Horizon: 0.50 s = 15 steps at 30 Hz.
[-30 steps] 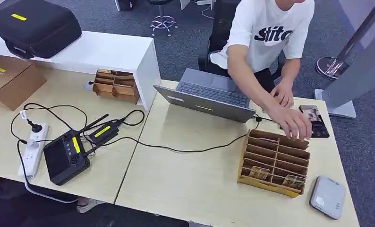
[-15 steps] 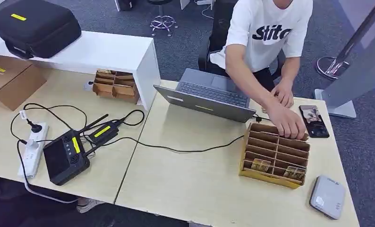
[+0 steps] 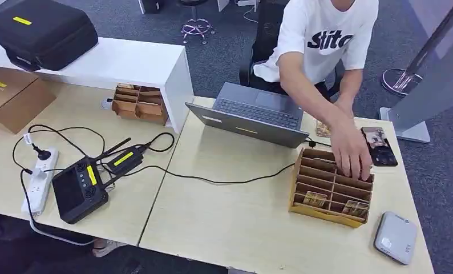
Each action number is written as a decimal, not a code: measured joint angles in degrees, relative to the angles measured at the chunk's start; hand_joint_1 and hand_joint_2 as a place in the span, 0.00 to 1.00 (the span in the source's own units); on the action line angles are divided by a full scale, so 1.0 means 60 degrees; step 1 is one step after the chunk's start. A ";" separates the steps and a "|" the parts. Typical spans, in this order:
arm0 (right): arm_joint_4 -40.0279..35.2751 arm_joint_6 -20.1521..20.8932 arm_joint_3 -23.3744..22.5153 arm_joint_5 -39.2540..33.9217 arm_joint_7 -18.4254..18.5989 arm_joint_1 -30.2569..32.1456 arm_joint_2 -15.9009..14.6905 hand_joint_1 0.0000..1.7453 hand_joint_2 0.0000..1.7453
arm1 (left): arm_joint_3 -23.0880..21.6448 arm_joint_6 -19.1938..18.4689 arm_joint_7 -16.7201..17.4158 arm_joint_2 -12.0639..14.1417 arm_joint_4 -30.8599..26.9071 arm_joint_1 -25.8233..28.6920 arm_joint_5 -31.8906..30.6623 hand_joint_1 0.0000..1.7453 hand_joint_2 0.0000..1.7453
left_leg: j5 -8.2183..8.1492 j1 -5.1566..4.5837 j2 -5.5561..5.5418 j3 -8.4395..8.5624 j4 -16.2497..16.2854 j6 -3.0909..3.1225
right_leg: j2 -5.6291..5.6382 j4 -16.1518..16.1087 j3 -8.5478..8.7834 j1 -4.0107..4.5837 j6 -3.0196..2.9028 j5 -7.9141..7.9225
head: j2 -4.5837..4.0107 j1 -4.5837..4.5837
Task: Pass the card to the sensor for recognition and then transmit it.
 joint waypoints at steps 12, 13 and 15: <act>0.0087 -0.0554 0.0958 0.0925 0.0324 -0.0046 0.0700 0.00 1.00 | -0.0171 -0.0080 0.0208 -0.0007 0.0000 -0.0220 -0.0269 0.00 1.00 | 0.0000 0.0000 0.0000 -0.0001 0.0000 0.0000 | 0.0000 0.0000 0.0003 0.0000 0.0000 0.0000 | 0.0000 0.0000; 0.0087 -0.0710 0.0987 0.0976 0.0374 -0.0062 0.0779 0.00 1.00 | -0.0182 -0.0080 0.0229 -0.0007 0.0000 -0.0229 -0.0295 0.00 1.00 | 0.0000 0.0000 0.0000 0.0000 0.0000 0.0000 | 0.0000 0.0000 0.0003 0.0000 0.0000 0.0000 | 0.0000 0.0000; 0.0087 -0.0860 0.1075 0.1115 0.0444 -0.0088 0.0907 0.00 1.00 | -0.0222 -0.0080 0.0291 -0.0018 0.0000 -0.0245 -0.0317 0.00 1.00 | 0.0000 0.0001 0.0000 0.0000 0.0000 0.0000 | 0.0000 0.0000 0.0003 0.0000 0.0000 0.0000 | 0.0000 0.0000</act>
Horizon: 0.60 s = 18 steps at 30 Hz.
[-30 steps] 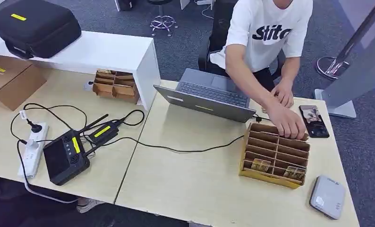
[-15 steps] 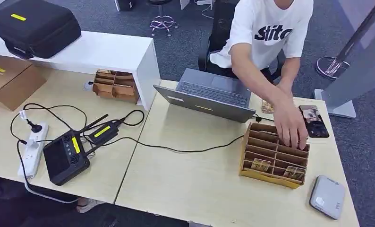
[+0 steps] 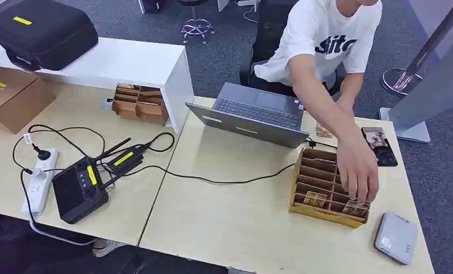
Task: Pass the card to the sensor for recognition and then transmit it.
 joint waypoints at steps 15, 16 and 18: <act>0.0000 -0.0462 0.0652 0.0787 0.0361 -0.0163 0.0761 0.00 1.00 | -0.0200 0.0055 0.0379 -0.0036 0.0000 -0.0070 -0.0463 0.00 1.00 | 0.0000 0.0000 0.0000 0.0000 0.0000 0.0000 | 0.0000 0.0000 0.0000 0.0000 0.0000 0.0000 | 0.0000 0.0000; 0.0000 -0.0466 0.0699 0.0852 0.0415 -0.0166 0.0812 0.00 1.00 | -0.0222 0.0069 0.0397 -0.0036 0.0000 -0.0081 -0.0495 0.00 1.00 | 0.0000 0.0000 0.0000 0.0000 0.0000 0.0000 | 0.0000 0.0000 0.0000 0.0000 0.0000 0.0000 | 0.0000 -0.0004; 0.0004 -0.0488 0.0776 0.0896 0.0470 -0.0175 0.0903 0.00 1.00 | -0.0240 0.0073 0.0408 -0.0036 0.0000 -0.0110 -0.0543 0.00 1.00 | 0.0000 0.0000 0.0000 0.0000 0.0000 0.0000 | 0.0000 0.0000 0.0001 0.0000 0.0000 0.0000 | 0.0000 -0.0004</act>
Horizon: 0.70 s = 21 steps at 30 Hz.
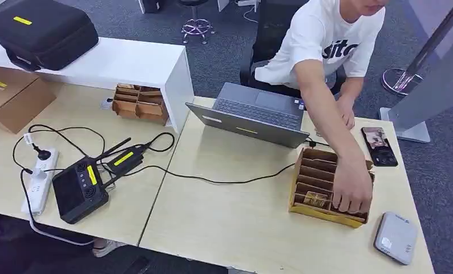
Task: Pass the card to the sensor for recognition and then transmit it.
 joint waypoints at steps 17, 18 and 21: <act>-0.0004 -0.0120 0.0135 -0.0047 -0.0117 -0.0138 0.0492 0.00 1.00 | -0.0004 -0.0131 -0.0044 -0.0040 0.0000 -0.0021 0.0073 0.00 1.00 | 0.0000 -0.0001 -0.0001 0.0000 0.0000 0.0000 | -0.0001 0.0000 0.0001 0.0000 0.0000 -0.0001 | 0.0000 0.0004; -0.0004 -0.0208 0.0135 -0.0066 -0.0197 -0.0126 0.0496 0.00 1.00 | -0.0004 -0.0062 -0.0066 -0.0036 0.0000 -0.0013 0.0117 0.00 1.00 | 0.0000 0.0000 0.0000 -0.0001 0.0000 0.0000 | -0.0001 0.0001 0.0001 0.0000 0.0000 -0.0001 | 0.0000 0.0004; -0.0004 -0.0516 0.0120 -0.0163 -0.0524 -0.0073 0.0499 0.00 1.00 | 0.0011 0.0062 -0.0309 -0.0029 0.0000 0.0091 0.0349 0.00 1.00 | -0.0001 0.0000 0.0002 0.0000 -0.0001 -0.0001 | 0.0001 0.0000 0.0001 0.0000 -0.0004 -0.0005 | 0.0000 0.0004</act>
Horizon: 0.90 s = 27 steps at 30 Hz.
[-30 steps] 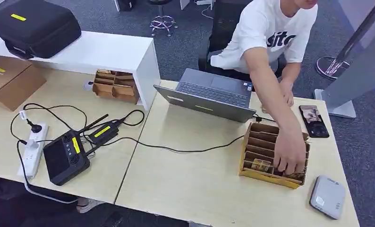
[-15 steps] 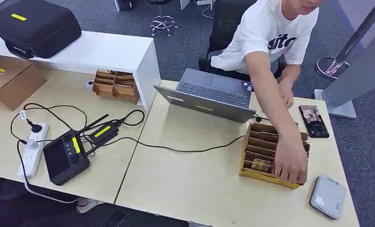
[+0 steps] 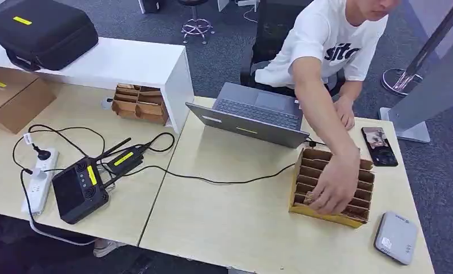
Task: Pass the card to the sensor for recognition and then transmit it.
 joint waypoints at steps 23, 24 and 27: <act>-0.0015 -0.0452 -0.1774 -0.1392 -0.1768 0.0496 0.0481 1.00 1.00 | 0.1534 -0.0222 -0.1294 0.0619 0.0011 0.0865 0.1480 1.00 1.00 | -0.0017 0.0006 -0.0001 0.0004 -0.0004 -0.0016 | -0.0002 0.0002 0.0001 0.0008 -0.0021 -0.0020 | 0.0000 -0.0004; -0.0015 -0.0452 -0.1789 -0.1378 -0.1793 0.0505 0.0532 1.00 1.00 | 0.1559 -0.0233 -0.1363 0.0652 0.0011 0.0881 0.1512 1.00 1.00 | -0.0017 0.0007 -0.0001 0.0005 -0.0004 -0.0016 | -0.0002 0.0002 0.0002 0.0008 -0.0021 -0.0021 | 0.0000 0.0000; -0.0018 -0.0460 -0.1796 -0.1207 -0.1902 0.0517 0.0659 1.00 1.00 | 0.1712 -0.0462 -0.1788 0.0696 0.0011 0.0902 0.1734 1.00 1.00 | -0.0017 0.0006 -0.0001 0.0004 -0.0004 -0.0016 | -0.0002 0.0002 0.0002 0.0008 -0.0021 -0.0021 | 0.0000 0.0007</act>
